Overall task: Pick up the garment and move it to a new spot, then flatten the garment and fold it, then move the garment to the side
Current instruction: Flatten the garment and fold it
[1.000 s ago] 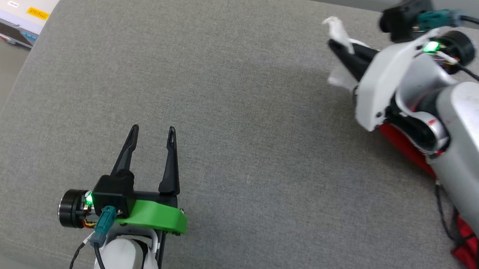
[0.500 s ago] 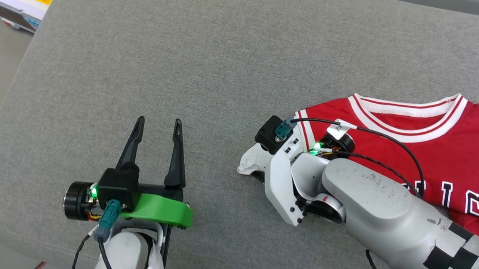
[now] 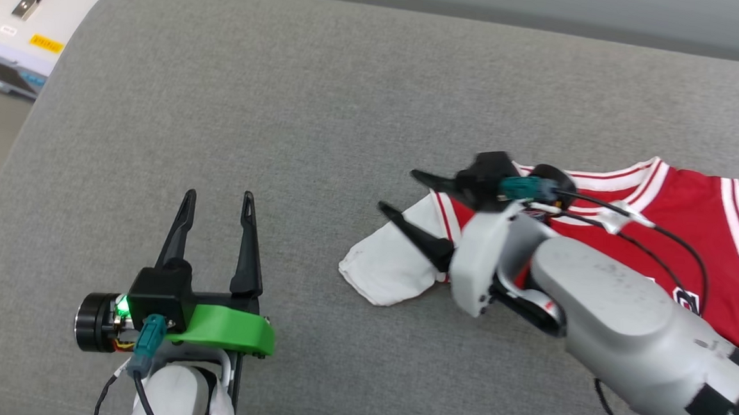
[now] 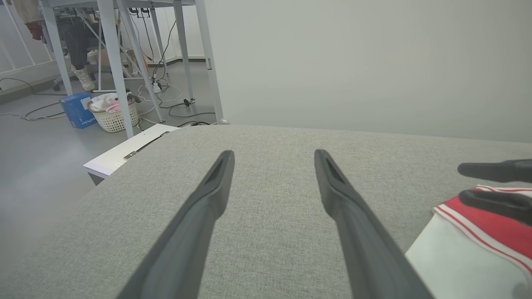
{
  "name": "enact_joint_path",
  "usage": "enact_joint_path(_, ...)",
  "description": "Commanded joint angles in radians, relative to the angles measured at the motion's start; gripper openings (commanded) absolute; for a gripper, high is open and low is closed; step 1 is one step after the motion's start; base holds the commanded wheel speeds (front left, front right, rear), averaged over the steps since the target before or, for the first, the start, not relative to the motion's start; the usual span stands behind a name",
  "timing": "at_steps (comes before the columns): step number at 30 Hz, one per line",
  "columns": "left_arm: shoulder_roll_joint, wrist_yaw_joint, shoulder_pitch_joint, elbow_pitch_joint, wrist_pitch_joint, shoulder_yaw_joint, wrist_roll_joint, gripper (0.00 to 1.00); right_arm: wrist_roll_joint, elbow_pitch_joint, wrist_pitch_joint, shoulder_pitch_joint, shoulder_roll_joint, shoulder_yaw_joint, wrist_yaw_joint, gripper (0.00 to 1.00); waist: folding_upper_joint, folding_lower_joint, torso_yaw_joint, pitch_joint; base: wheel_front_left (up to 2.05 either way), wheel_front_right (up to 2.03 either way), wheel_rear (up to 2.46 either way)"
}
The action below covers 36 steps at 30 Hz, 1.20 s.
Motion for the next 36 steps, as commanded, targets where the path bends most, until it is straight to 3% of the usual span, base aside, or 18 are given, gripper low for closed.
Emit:
enact_joint_path(1,0.000,-0.008,0.012,-0.001,-0.006,0.008,0.010,1.00,-0.016,-0.006,-0.034,0.033,-0.027,-0.026,-0.001,1.00,0.0000,0.0000,-0.042,-0.043,0.00,0.00,0.00)
enact_joint_path(6,0.007,-0.028,0.022,-0.010,-0.006,0.031,0.024,1.00,-0.110,-0.014,-0.144,0.132,-0.094,-0.221,-0.001,1.00,0.0000,0.0000,-0.086,-0.080,0.00,0.00,0.00)
enact_joint_path(11,0.018,-0.050,0.030,-0.014,-0.006,0.047,0.031,1.00,-0.233,-0.049,-0.167,0.280,-0.115,-0.480,-0.001,1.00,0.0000,0.0000,-0.126,-0.110,0.00,0.00,0.00)
enact_joint_path(16,0.030,-0.088,0.026,-0.016,-0.006,0.059,0.021,1.00,-0.394,-0.154,-0.169,0.470,-0.085,-0.777,-0.001,1.00,0.0000,0.0000,-0.152,-0.130,0.00,0.00,0.00)
enact_joint_path(20,0.053,-0.138,-0.006,0.001,-0.006,0.057,0.008,1.00,-0.496,-0.234,-0.169,0.625,-0.020,-0.981,-0.001,1.00,0.0000,0.0000,-0.161,-0.141,0.00,0.00,0.00)
enact_joint_path(24,0.101,-0.181,-0.073,0.062,-0.003,0.022,-0.013,1.00,-0.585,-0.316,-0.169,0.742,0.038,-1.104,-0.001,1.00,0.0000,0.0000,-0.166,-0.148,0.00,0.00,0.00)
enact_joint_path(28,0.163,-0.201,-0.180,0.122,0.072,-0.046,-0.081,1.00,-0.639,-0.378,-0.169,0.820,0.077,-1.174,-0.001,1.00,0.0000,0.0000,-0.174,-0.152,0.00,0.00,0.00)
enact_joint_path(32,0.254,-0.203,-0.284,0.163,0.222,-0.186,-0.208,1.00,-0.662,-0.412,-0.169,0.864,0.110,-1.206,-0.001,1.00,0.0000,0.0000,-0.186,-0.153,0.00,0.00,0.00)
enact_joint_path(36,0.346,-0.204,-0.366,0.190,0.437,-0.325,-0.378,1.00,-0.671,-0.432,-0.165,0.877,0.122,-1.209,-0.001,1.00,0.0000,0.0000,-0.200,-0.146,0.00,0.00,0.00)
